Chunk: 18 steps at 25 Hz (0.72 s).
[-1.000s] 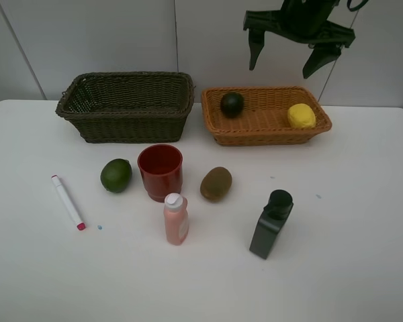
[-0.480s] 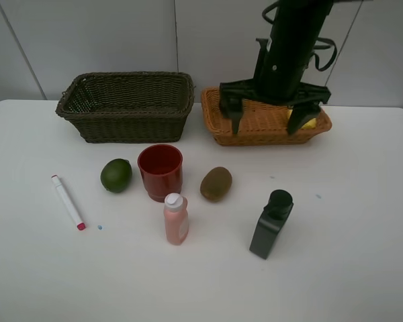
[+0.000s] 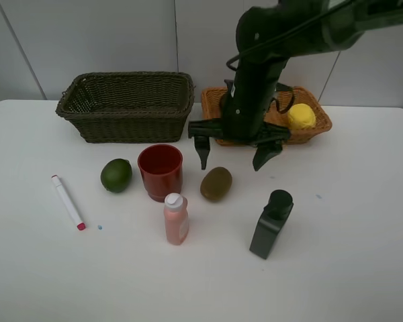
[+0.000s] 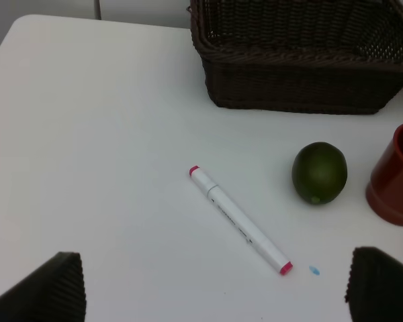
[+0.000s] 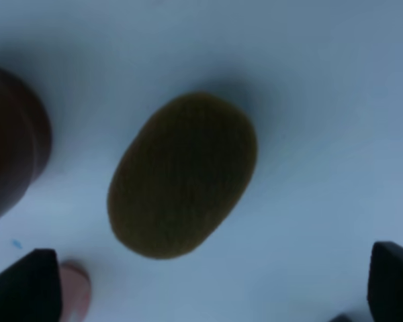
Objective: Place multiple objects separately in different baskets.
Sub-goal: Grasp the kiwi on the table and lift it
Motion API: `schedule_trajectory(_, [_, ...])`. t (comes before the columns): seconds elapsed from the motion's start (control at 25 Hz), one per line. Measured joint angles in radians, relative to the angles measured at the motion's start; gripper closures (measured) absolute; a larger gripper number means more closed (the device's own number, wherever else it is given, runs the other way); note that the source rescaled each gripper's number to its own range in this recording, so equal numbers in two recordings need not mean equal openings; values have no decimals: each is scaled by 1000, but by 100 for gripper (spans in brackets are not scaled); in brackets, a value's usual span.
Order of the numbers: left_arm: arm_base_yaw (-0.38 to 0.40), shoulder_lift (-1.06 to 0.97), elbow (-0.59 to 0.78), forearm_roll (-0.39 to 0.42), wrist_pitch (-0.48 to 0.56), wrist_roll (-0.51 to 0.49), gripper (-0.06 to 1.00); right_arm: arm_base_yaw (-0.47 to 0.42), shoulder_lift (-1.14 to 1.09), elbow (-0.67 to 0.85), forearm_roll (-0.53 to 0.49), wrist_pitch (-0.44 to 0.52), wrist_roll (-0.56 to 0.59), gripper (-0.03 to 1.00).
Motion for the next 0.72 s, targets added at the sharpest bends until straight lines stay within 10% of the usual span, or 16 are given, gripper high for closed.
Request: schedule_trajectory(0.72, [0,0,0,0,0,0,-6,0,84,3,45,-121,164,0])
